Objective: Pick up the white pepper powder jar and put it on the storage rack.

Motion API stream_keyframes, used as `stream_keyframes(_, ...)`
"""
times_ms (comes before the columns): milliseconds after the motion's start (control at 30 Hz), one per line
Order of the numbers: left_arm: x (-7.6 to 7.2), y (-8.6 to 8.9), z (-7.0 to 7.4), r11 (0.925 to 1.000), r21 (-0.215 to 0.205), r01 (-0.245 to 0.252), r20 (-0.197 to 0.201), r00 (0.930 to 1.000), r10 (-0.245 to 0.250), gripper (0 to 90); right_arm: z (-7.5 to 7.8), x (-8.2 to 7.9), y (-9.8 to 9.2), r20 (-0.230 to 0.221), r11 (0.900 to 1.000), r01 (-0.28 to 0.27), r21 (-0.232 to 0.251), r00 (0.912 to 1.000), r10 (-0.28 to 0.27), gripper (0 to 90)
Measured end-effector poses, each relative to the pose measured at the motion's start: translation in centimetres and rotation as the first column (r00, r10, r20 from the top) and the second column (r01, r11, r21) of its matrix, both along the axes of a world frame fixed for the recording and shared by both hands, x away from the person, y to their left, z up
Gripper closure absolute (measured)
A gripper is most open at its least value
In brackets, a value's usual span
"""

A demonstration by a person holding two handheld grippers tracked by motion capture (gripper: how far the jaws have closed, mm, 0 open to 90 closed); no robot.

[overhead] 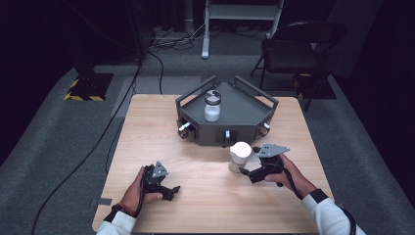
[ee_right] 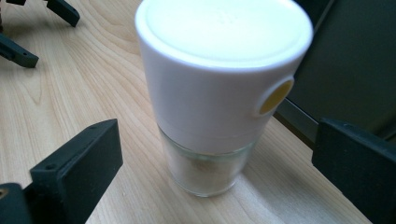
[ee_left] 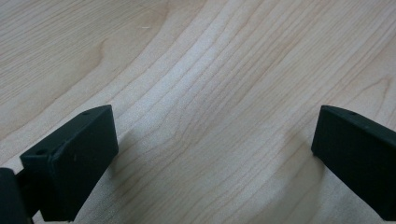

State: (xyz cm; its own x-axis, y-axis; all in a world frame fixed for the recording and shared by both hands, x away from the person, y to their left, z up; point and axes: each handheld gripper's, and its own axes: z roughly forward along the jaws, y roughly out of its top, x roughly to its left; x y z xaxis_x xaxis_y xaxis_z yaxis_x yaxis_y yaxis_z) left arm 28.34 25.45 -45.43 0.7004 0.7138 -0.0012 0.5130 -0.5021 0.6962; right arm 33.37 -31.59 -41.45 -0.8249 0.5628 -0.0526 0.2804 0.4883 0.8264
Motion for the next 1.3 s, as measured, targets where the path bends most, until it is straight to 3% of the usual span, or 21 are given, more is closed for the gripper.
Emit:
stream_keyframes(433,0.0,0.0,0.0,1.0,0.0,0.002,-0.001,1.0,-0.002,0.1,-1.1,1.5,0.9,-0.028,0.998,0.025,0.05,0.9993,-0.024,3.0)
stream_keyframes(633,0.0,0.0,0.0,1.0,0.0,0.002,-0.001,1.0,-0.002,0.1,-2.0,1.9,1.0,-0.047,0.994,0.049,0.094,0.9979,-0.045,8.9)
stream_keyframes(800,0.0,0.0,0.0,1.0,0.0,0.002,0.0,1.0,-0.002,0.1,-2.9,2.2,0.8,-0.092,0.989,0.062,0.135,0.9945,-0.05,13.3)
stream_keyframes(1033,0.0,0.0,0.0,1.0,0.0,0.002,-0.001,1.0,-0.002,0.1,-3.9,2.0,0.8,-0.076,0.987,0.038,0.158,0.9968,-0.026,25.2)
stream_keyframes(1300,0.1,0.0,0.0,1.0,0.0,0.004,0.0,1.0,-0.004,0.1,-4.0,1.8,0.9,-0.053,0.988,0.032,0.151,0.9983,-0.024,27.1)
